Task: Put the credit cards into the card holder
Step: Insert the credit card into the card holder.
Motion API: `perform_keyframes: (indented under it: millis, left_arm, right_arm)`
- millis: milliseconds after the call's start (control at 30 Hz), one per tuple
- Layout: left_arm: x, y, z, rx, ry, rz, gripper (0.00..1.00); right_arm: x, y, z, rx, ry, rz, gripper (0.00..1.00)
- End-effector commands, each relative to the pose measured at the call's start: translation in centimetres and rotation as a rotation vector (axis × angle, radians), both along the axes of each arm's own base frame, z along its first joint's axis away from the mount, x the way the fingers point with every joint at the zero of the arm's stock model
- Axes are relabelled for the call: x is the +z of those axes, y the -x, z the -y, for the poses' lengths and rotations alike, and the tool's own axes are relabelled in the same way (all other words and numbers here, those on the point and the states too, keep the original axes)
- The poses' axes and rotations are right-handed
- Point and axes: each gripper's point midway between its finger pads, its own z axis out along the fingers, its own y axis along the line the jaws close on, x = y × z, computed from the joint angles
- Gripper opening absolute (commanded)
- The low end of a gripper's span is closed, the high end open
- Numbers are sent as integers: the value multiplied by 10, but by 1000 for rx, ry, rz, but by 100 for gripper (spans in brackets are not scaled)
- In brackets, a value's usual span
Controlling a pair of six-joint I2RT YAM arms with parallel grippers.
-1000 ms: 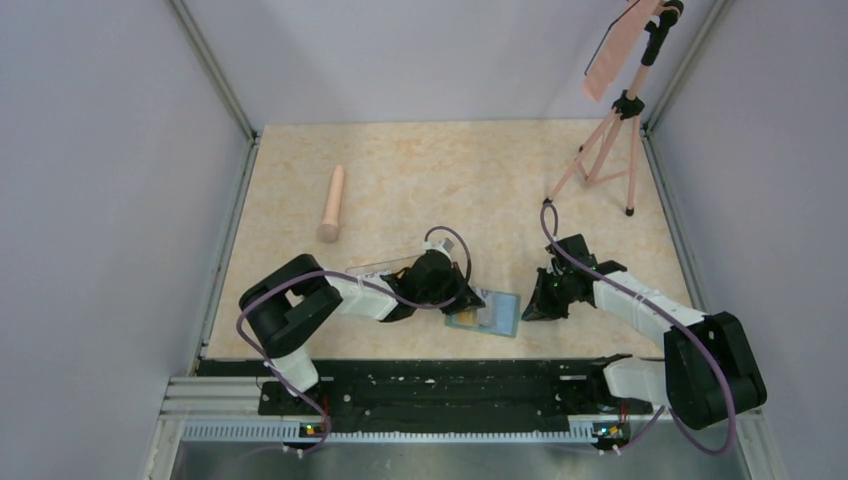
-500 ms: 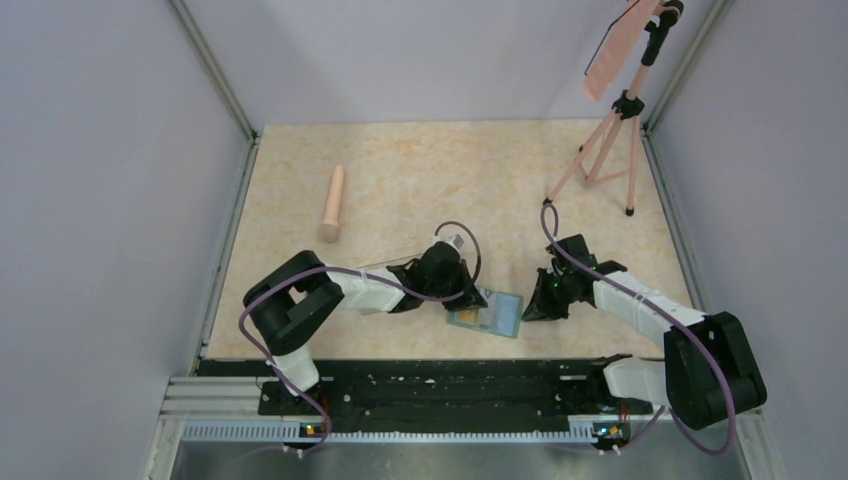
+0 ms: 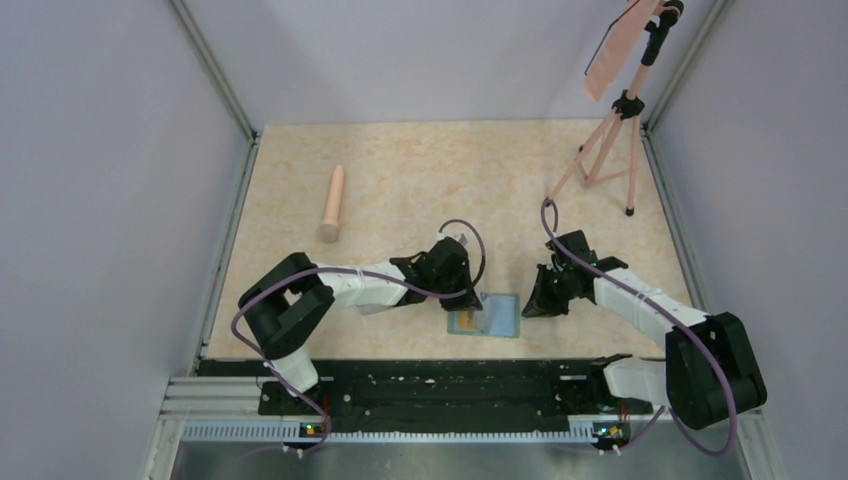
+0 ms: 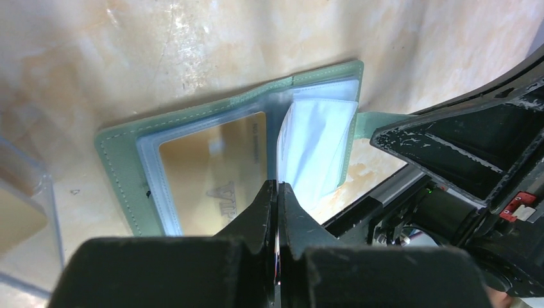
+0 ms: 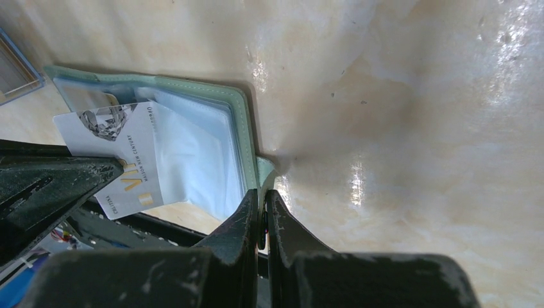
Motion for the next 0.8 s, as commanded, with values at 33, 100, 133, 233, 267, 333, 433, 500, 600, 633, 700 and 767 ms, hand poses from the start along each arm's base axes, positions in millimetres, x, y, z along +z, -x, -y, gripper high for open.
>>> perform_keyframes:
  millis: [33,100,133,233,267,333,433,500,600,633,700,767]
  left_arm:
    - [-3,8,-13,-11,-77,-19,0]
    - [-6,10,-12,-19,-80,-31,0]
    - [-7,10,-12,-17,-84,-36,0]
    - [-7,8,-16,1,-106,-29,0]
    - [-4,5,-17,11,-104,-15,0]
    - [4,2,-16,17,-80,16,0]
    - [16,-2,-6,6,-10,53,0]
    - [20,-3,4,-17,30,51,0]
    - [18,2,19,-73,57,8,0]
    - [17,2,23,-85,66,-4,0]
    - [10,4,28,-95,72,-30,0]
    - [10,4,33,-96,97,-35,0]
  right_arm:
    - [12,-15,-3,9,-4,55,0]
    - [11,-15,-3,9,-3,53,0]
    - [11,-15,-3,9,-3,54,0]
    - [11,-15,-3,11,-3,54,0]
    - [10,-15,-3,12,-3,53,0]
    - [11,-16,-4,12,-6,54,0]
    - [11,-16,-5,19,-15,55,0]
    - [12,-16,-6,20,-21,54,0]
    - [13,-17,-7,24,-24,59,0]
    - [12,-17,-7,23,-25,59,0]
    - [12,-17,-7,23,-25,57,0]
    - [12,-17,-7,24,-25,59,0]
